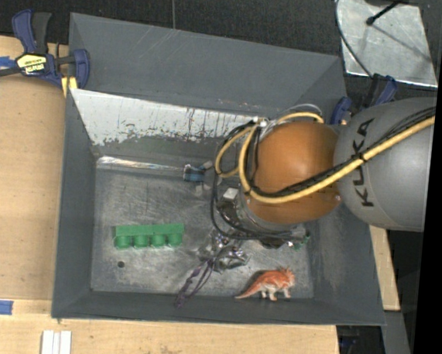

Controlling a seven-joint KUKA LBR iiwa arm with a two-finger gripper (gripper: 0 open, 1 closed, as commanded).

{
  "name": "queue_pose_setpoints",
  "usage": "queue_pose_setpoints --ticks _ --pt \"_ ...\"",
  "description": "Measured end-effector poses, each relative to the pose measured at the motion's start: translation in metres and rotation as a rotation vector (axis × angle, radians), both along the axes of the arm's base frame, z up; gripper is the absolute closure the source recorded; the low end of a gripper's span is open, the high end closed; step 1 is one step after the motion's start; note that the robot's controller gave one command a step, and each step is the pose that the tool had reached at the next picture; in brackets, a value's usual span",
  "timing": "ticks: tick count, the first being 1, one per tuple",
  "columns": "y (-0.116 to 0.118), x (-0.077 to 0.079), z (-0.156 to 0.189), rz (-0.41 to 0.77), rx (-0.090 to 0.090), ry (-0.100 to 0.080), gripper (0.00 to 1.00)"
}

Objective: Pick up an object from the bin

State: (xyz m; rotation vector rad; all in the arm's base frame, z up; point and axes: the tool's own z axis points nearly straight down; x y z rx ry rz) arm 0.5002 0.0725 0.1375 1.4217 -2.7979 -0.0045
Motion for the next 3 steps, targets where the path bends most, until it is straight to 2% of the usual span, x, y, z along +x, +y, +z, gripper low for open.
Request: queue_pose_setpoints --ticks 1,2,3 --pt "0.009 0.016 0.009 -0.004 0.002 -0.022 1.00" --pt "0.005 0.006 0.003 -0.006 0.000 0.000 1.00" --pt "0.042 -0.010 0.068 -0.001 -0.001 -0.001 1.00"
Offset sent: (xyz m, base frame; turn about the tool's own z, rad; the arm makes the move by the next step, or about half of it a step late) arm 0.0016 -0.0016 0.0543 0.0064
